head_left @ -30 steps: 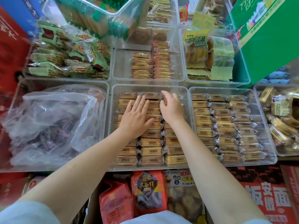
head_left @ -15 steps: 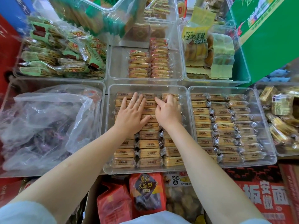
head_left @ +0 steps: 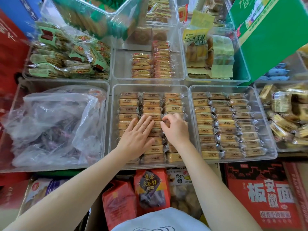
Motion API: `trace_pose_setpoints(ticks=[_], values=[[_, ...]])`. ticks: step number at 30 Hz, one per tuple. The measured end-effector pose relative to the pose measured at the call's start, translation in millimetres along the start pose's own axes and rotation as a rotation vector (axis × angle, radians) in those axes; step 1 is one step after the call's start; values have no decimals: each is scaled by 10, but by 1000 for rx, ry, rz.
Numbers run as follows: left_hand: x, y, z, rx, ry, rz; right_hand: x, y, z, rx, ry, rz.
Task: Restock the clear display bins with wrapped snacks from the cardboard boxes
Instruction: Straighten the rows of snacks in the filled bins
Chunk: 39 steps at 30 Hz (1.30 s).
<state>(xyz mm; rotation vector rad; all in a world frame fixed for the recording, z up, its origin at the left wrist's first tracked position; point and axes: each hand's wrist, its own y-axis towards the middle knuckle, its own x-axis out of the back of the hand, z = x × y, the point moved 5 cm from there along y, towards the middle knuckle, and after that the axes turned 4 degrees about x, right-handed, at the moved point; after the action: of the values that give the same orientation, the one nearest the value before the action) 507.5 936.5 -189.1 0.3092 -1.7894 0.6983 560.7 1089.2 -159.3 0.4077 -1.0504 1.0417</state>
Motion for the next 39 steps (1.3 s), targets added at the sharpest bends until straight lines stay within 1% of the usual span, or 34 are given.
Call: trace_pose_setpoints(ticks=[3, 7, 12, 15, 17, 20, 22, 26, 29, 32, 35, 37, 39], values=[[12, -23, -27, 9, 14, -2, 26, 11, 38, -35, -112, 6], [-22, -90, -11, 19, 24, 14, 36, -18, 141, -21, -205, 51], [-49, -117, -8, 46, 5, 3, 95, -25, 179, -47, -181, 87], [-63, -120, -14, 63, -6, -5, 93, -23, 200, 16, -140, 86], [-78, -123, -11, 69, -5, -7, 71, -13, 173, 33, -165, 88], [-92, -117, -11, 71, -6, -2, 64, 21, 146, -13, -238, 126], [-93, -118, -8, 74, -3, 2, 74, 63, 186, -9, -251, 129], [-94, -133, 41, 99, -32, -14, 111, 147, 315, 27, -157, 58], [-71, -119, 27, 88, -25, -9, 77, 154, 263, -1, -141, 93], [25, -30, 22, 105, -31, -18, 84, 128, 173, -49, -90, 79], [74, 41, 88, 156, -57, 7, 60, 102, 188, -43, -140, 150], [75, 49, 114, 151, -63, 10, 33, 90, 205, -33, -192, 194], [78, 40, 127, 140, -56, 11, -3, 101, 164, -71, -169, 198]])
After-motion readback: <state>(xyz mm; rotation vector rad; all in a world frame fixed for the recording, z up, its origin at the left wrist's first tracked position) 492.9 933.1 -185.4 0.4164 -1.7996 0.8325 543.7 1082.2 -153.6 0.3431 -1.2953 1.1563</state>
